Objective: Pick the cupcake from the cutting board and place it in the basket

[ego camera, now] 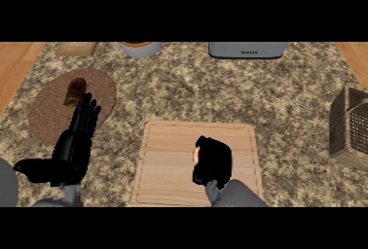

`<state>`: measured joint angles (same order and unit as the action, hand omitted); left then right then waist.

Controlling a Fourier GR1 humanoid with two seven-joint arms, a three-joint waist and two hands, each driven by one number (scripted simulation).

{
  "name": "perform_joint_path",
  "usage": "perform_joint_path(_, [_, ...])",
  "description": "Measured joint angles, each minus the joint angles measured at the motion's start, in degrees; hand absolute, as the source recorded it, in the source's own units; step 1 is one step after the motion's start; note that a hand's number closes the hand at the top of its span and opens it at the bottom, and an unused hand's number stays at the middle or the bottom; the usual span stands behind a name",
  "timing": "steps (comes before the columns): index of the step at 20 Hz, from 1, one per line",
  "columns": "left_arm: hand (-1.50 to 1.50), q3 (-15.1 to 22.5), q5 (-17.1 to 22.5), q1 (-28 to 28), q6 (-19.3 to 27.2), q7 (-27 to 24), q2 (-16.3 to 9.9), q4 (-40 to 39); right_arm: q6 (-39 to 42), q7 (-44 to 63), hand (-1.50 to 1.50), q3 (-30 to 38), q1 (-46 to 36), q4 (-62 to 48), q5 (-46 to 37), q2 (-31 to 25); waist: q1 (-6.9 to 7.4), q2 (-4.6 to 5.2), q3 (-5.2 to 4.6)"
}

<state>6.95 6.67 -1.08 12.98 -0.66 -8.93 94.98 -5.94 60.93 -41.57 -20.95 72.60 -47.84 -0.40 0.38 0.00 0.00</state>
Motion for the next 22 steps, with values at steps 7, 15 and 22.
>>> perform_joint_path(7, [0.00, -1.5, -0.4, 0.5, -1.6, 0.4, 0.3, 0.9, 1.4, -1.6, 1.50, -0.9, -3.7, -3.5, 1.0, 0.0, 0.04, -0.06, -0.03])
perform_joint_path(15, [0.00, -2.3, -1.3, 1.1, -2.2, 1.2, 0.9, 2.0, 3.2, -8.4, 1.50, 5.8, -1.4, -3.7, -0.9, -4.8, -0.18, -0.24, 0.03])
perform_joint_path(22, [0.00, -3.1, -1.5, 0.6, -3.0, 1.8, 1.7, 2.0, 2.9, -11.7, 1.50, 9.3, 0.1, 0.6, -5.4, -7.8, -0.36, -0.17, 0.01])
